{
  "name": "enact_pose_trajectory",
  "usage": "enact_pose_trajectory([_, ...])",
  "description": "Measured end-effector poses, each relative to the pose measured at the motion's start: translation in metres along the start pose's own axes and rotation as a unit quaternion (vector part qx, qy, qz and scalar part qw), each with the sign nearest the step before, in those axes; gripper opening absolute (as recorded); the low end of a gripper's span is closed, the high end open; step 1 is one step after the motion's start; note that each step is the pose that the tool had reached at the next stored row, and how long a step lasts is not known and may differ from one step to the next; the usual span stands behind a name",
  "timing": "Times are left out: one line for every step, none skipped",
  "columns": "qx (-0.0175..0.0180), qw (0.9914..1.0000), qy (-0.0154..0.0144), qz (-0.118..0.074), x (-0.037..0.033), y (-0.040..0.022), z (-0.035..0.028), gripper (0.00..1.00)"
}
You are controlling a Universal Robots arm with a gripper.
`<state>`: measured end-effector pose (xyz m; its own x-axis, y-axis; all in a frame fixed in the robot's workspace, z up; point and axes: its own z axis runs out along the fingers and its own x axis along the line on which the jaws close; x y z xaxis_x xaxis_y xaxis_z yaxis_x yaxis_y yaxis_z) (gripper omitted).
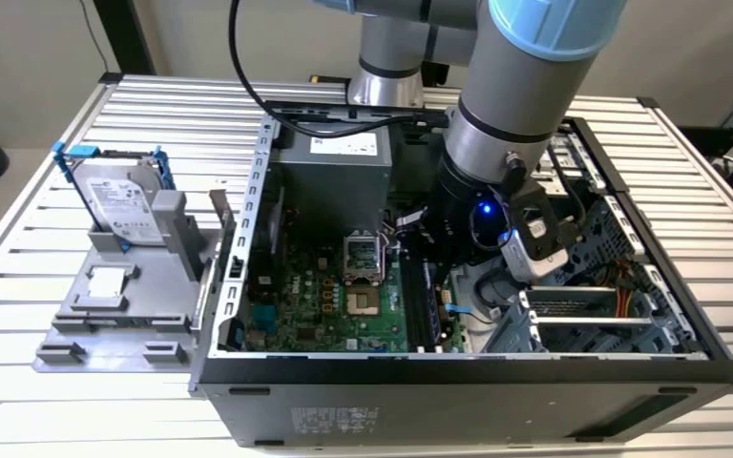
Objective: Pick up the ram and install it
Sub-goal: 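Press down the ram until it locks into place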
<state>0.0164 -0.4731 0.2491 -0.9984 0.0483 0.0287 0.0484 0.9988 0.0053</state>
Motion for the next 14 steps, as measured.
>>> enact_pose_trajectory([0.0005, 1.00000, 0.0000, 0.000, 0.0000, 0.0000, 0.0000, 0.00])
enact_pose_trajectory([0.0005, 1.00000, 0.0000, 0.000, 0.0000, 0.0000, 0.0000, 0.00])
enact_pose_trajectory([0.0005, 1.00000, 0.0000, 0.000, 0.0000, 0.0000, 0.0000, 0.00])
enact_pose_trajectory([0.0006, 1.00000, 0.0000, 0.000, 0.0000, 0.0000, 0.0000, 0.00])
enact_pose_trajectory([0.0006, 1.00000, 0.0000, 0.000, 0.0000, 0.0000, 0.0000, 0.00])
enact_pose_trajectory([0.0006, 1.00000, 0.0000, 0.000, 0.0001, 0.0000, 0.0000, 0.00])
enact_pose_trajectory([0.0007, 1.00000, 0.0000, 0.000, 0.0001, 0.0000, 0.0000, 0.00])
enact_pose_trajectory([0.0007, 1.00000, 0.0000, 0.000, 0.0001, 0.0000, 0.0000, 0.00])
enact_pose_trajectory([0.0007, 1.00000, -0.0001, 0.000, 0.0001, 0.0000, 0.0000, 0.00])
enact_pose_trajectory([0.0008, 1.00000, 0.0000, 0.000, 0.0001, 0.0000, 0.0000, 0.00])
enact_pose_trajectory([0.0007, 1.00000, 0.0000, 0.000, 0.0000, 0.0000, 0.0000, 0.00])
enact_pose_trajectory([0.0008, 1.00000, 0.0000, -0.001, 0.0000, 0.0000, 0.0000, 0.00])
enact_pose_trajectory([0.0008, 0.99999, 0.0000, -0.004, -0.0001, 0.0000, 0.0000, 0.00])
enact_pose_trajectory([0.0010, 0.99997, 0.0000, -0.008, 0.0000, 0.0000, -0.0001, 0.00])
